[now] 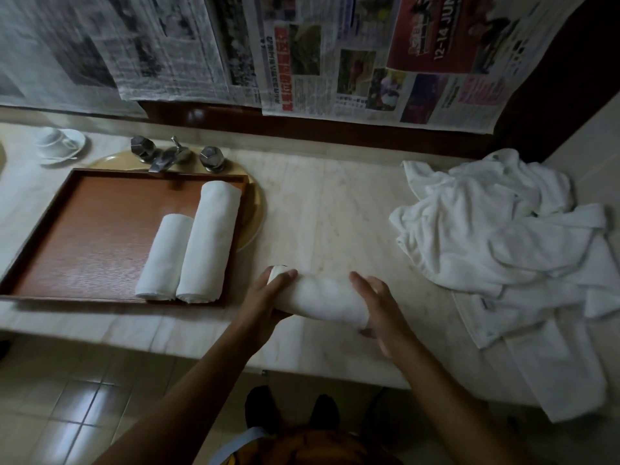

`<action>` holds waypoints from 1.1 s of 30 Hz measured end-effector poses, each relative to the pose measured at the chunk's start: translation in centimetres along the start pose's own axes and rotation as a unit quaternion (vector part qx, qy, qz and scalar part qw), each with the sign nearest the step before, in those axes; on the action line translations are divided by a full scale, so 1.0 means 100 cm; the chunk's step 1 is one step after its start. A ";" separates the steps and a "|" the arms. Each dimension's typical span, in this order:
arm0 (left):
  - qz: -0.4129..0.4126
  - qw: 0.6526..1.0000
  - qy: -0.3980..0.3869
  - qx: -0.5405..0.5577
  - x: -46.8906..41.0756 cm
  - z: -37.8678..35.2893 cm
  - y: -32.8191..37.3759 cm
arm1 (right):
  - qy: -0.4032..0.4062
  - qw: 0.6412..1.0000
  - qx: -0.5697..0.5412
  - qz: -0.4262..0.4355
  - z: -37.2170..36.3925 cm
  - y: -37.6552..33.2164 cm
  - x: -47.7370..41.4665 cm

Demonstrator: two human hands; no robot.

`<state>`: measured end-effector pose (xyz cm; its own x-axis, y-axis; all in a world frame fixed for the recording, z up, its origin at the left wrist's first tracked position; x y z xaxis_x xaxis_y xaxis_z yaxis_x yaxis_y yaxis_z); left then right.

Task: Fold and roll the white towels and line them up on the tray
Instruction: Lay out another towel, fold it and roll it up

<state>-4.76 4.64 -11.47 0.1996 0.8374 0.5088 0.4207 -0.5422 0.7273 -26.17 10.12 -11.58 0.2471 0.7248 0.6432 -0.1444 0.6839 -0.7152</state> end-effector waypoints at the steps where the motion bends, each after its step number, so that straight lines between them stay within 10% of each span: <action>1: -0.007 1.000 -0.004 0.002 0.002 -0.002 0.002 | -0.039 0.996 -0.072 -0.045 -0.006 0.005 0.001; 11: -0.062 0.996 -0.006 -0.057 0.020 0.008 0.027 | 0.012 0.992 -0.121 0.043 -0.013 -0.037 -0.001; 18: -0.251 0.939 0.039 -0.233 0.043 0.042 0.113 | -0.024 0.993 -0.093 0.074 -0.067 -0.087 -0.004; 33: -0.233 0.943 0.236 0.027 0.043 0.257 0.235 | 0.097 0.943 0.087 0.306 -0.299 -0.261 0.024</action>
<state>28.76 -2.67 -4.03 -0.4296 0.8530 0.2965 0.4115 -0.1073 0.9051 6.85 -8.51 0.40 0.2337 0.9710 0.0497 -0.4672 0.1570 -0.8701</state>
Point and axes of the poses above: each hand's wrist, its own x-axis away from the middle knuckle, its own z-axis out of the back of the hand, y = z × x, the point moved 10 cm from there along -x, towards the middle knuckle, and after that the axes turned 13 degrees about x, right-handed, at the moved point
